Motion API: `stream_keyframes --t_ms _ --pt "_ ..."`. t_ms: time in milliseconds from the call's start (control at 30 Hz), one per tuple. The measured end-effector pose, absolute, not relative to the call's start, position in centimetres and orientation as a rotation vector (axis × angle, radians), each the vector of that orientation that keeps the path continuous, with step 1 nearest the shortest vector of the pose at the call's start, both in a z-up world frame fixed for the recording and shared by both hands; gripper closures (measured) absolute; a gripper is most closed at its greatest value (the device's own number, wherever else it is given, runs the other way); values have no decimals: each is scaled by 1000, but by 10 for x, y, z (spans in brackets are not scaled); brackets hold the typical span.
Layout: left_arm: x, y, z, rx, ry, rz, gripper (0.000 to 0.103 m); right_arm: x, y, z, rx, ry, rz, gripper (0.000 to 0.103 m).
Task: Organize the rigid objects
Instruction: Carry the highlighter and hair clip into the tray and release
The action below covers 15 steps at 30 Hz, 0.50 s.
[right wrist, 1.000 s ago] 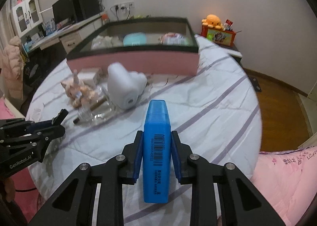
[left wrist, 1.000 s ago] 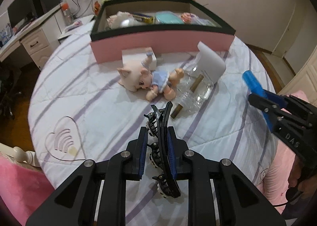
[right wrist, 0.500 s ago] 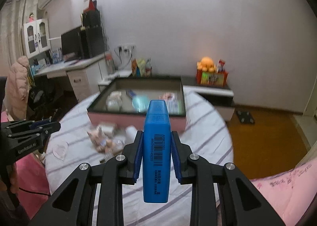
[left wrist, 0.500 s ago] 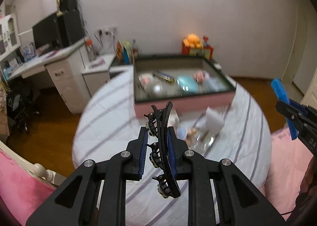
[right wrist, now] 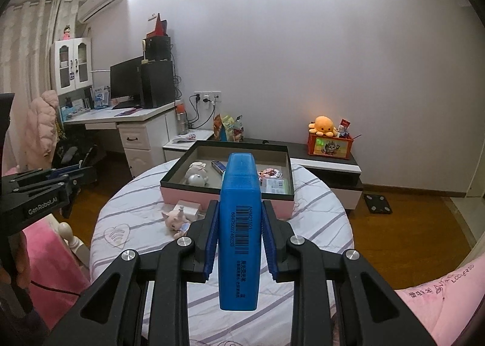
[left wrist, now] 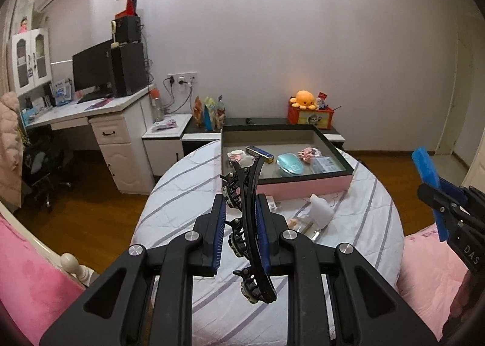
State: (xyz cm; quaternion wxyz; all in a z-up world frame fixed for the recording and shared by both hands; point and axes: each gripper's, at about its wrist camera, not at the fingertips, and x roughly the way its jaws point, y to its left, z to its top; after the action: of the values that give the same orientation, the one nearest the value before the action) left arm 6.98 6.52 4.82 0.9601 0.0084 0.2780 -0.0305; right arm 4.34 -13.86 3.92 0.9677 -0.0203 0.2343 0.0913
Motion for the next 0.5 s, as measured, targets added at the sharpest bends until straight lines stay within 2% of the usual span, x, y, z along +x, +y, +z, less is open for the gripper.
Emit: stream_keyframes --t_ms 500 --pt "58 65 52 9 552 -65 83 30 -135 41 -46 459 189 76"
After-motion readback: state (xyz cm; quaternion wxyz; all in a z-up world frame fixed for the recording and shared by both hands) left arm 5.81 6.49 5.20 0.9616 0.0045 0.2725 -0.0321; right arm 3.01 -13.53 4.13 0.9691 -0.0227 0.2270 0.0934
